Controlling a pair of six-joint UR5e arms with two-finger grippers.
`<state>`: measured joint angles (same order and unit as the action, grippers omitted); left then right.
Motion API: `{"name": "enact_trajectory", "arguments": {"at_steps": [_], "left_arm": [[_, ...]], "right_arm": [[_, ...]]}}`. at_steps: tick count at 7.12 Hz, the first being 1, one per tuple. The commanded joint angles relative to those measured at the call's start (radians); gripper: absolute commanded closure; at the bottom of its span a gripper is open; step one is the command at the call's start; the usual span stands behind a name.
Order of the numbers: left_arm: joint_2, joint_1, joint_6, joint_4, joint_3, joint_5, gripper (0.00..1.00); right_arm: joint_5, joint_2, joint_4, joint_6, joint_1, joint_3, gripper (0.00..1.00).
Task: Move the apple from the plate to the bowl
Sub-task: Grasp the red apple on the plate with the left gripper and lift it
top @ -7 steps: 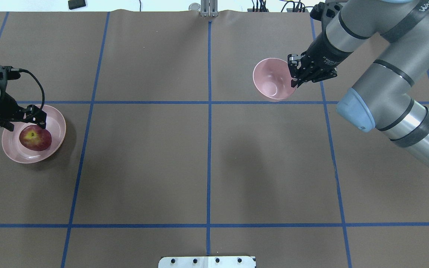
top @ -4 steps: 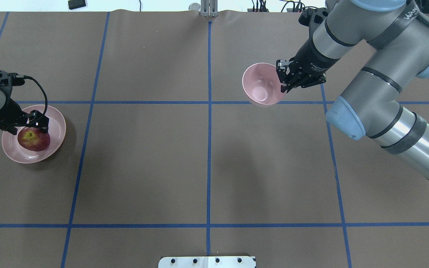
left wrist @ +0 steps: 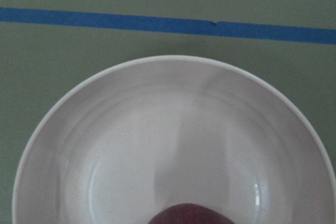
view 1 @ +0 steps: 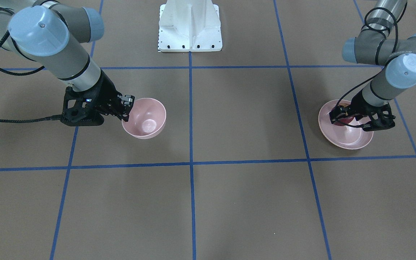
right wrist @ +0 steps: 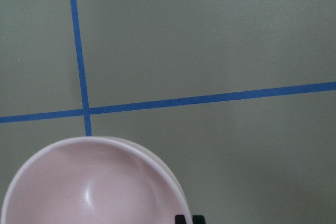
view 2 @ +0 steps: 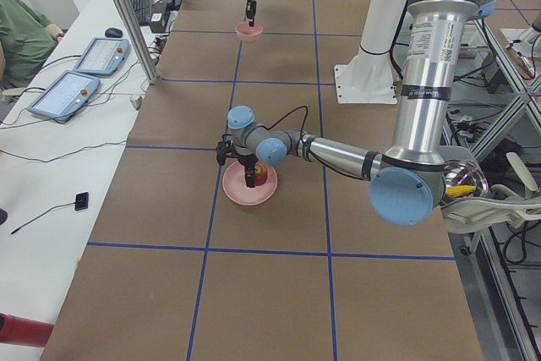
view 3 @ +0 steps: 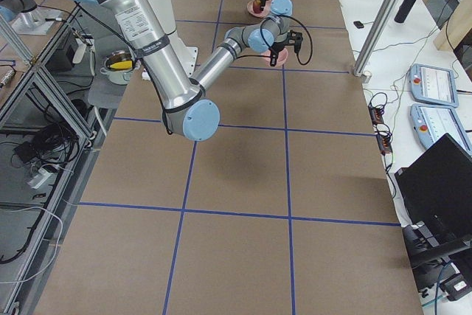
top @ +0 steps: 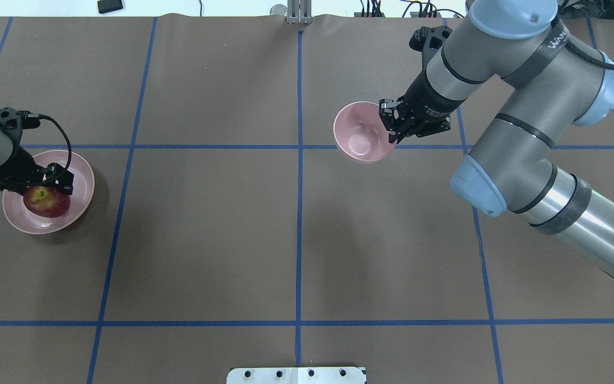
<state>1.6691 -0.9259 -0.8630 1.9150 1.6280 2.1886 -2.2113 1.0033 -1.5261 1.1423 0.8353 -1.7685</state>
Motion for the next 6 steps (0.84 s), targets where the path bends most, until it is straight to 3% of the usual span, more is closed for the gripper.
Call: {"name": "enact_trajectory", "arguments": {"at_steps": [1, 2, 3, 4, 5, 6], "left_arm": [[-0.012, 0.004, -0.001, -0.002, 0.010, 0.002, 0.02], [-0.034, 0.013, -0.001, -0.002, 0.030, 0.000, 0.03], [-0.052, 0.018, -0.001, -0.008, 0.048, 0.002, 0.18], [-0.064, 0.024, -0.002, -0.010, 0.068, 0.005, 0.20], [-0.078, 0.025, -0.002, -0.023, 0.097, 0.016, 0.53], [-0.077, 0.024, 0.002, -0.150, 0.180, 0.032, 0.99]], "right_arm": [[0.001, 0.000, 0.000, 0.001, -0.001, 0.000, 1.00], [0.001, 0.001, 0.001, 0.001, -0.004, 0.001, 1.00], [0.001, 0.001, 0.001, 0.001, -0.004, 0.001, 1.00], [0.001, 0.000, 0.001, 0.001, -0.004, 0.001, 1.00], [0.001, 0.000, 0.001, 0.001, -0.004, 0.000, 1.00], [-0.001, 0.000, 0.001, 0.001, -0.004, -0.002, 1.00]]}}
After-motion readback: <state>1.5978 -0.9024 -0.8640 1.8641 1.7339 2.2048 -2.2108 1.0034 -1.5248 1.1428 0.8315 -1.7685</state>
